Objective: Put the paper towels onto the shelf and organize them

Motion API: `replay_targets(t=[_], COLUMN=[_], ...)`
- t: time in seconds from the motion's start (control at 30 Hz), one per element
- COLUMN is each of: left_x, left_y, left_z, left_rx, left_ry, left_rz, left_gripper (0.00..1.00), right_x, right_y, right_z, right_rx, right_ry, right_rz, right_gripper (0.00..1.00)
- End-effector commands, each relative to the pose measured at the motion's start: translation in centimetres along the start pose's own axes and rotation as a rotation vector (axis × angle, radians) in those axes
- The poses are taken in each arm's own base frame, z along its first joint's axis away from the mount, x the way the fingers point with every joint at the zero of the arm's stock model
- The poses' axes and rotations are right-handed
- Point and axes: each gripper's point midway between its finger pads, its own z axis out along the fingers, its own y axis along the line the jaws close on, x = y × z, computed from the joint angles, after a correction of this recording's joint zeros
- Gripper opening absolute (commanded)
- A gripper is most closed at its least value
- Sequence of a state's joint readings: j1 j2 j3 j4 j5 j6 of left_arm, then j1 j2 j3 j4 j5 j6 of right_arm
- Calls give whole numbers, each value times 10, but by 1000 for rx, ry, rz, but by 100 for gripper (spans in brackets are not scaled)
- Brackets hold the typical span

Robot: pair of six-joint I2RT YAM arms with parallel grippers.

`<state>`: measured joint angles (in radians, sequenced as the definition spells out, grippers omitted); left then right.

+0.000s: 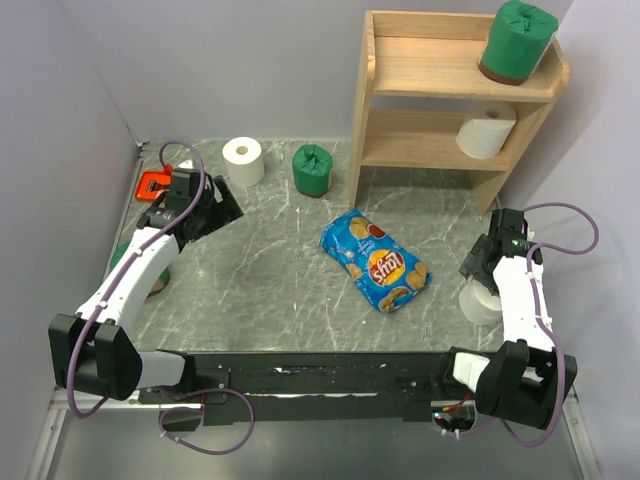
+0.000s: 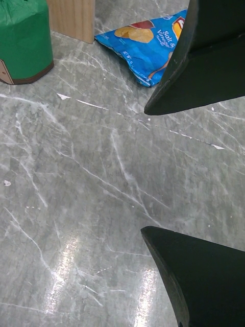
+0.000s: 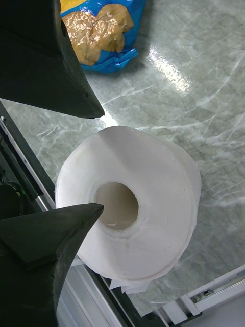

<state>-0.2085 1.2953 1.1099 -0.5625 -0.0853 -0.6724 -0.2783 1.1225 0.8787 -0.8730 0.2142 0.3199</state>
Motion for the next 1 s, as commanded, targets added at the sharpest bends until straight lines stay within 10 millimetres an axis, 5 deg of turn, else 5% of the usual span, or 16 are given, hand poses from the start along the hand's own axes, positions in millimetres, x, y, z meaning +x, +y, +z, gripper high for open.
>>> replay_targets(t=[0.0,0.17,0.6,0.97], left_x=[-12,-13,-12,-12], left_y=[-4,-3,-6,-5], left_z=[-3,-5,-4,-4], left_rx=[1,-1,15,9], left_ry=[-36,-46,-35,-37], left_rz=[13,13,18,21], left_gripper=[96,96,96,96], right_x=[-18,-19,-41,-37], right_y=[5,7,8,8], right_z=[5,10,-13,7], right_rx=[-24,-25,-48,-23], right_ry=[-50,-32,-105,-80], right_rz=[-17,-34,-40,-67], right_gripper=[75,76,81,83])
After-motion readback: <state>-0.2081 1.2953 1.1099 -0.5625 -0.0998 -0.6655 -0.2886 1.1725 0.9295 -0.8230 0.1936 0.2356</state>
